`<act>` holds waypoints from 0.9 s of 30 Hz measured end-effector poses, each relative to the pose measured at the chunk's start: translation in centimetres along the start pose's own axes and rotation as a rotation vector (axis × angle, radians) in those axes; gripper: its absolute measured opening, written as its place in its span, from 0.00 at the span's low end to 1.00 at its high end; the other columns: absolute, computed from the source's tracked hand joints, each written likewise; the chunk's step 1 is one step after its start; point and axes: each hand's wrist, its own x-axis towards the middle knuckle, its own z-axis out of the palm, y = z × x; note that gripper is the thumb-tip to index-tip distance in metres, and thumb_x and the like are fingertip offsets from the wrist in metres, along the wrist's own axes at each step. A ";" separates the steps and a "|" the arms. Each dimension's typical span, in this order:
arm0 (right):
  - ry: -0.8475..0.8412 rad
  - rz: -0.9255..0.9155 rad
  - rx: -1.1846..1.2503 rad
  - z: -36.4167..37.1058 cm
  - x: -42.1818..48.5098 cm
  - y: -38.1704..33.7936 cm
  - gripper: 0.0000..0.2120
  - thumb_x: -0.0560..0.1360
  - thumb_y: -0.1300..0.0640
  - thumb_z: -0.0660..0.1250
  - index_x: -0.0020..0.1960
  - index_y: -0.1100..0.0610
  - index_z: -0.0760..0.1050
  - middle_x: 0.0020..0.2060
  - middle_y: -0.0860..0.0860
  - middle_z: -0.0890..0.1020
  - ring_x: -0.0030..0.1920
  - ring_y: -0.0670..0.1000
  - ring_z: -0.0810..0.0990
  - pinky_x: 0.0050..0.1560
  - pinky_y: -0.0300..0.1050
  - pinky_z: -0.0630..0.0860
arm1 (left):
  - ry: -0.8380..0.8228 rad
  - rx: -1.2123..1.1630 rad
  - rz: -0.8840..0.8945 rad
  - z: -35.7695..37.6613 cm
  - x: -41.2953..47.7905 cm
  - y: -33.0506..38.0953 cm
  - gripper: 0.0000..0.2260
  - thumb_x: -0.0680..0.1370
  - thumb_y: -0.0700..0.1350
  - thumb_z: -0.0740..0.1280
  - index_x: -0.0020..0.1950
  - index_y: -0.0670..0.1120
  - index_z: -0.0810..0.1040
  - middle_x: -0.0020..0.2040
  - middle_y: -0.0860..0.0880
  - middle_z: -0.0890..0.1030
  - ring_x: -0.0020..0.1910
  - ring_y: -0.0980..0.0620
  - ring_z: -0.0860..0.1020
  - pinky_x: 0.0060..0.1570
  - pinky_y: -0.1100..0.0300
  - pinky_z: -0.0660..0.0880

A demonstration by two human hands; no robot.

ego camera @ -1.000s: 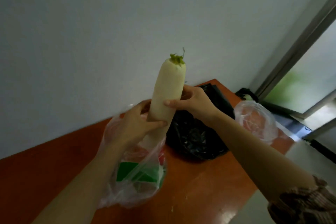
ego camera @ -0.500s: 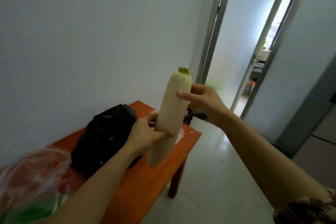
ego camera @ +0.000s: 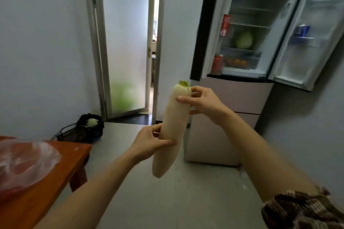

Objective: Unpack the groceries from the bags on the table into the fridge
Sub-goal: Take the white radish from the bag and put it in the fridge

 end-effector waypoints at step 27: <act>0.393 -0.007 -0.341 -47.1 24.8 16.0 0.24 0.67 0.50 0.77 0.60 0.51 0.74 0.54 0.50 0.79 0.53 0.51 0.79 0.46 0.46 0.83 | -0.327 -0.091 0.332 32.8 54.5 9.3 0.29 0.67 0.44 0.77 0.66 0.53 0.73 0.57 0.56 0.80 0.57 0.58 0.77 0.56 0.58 0.76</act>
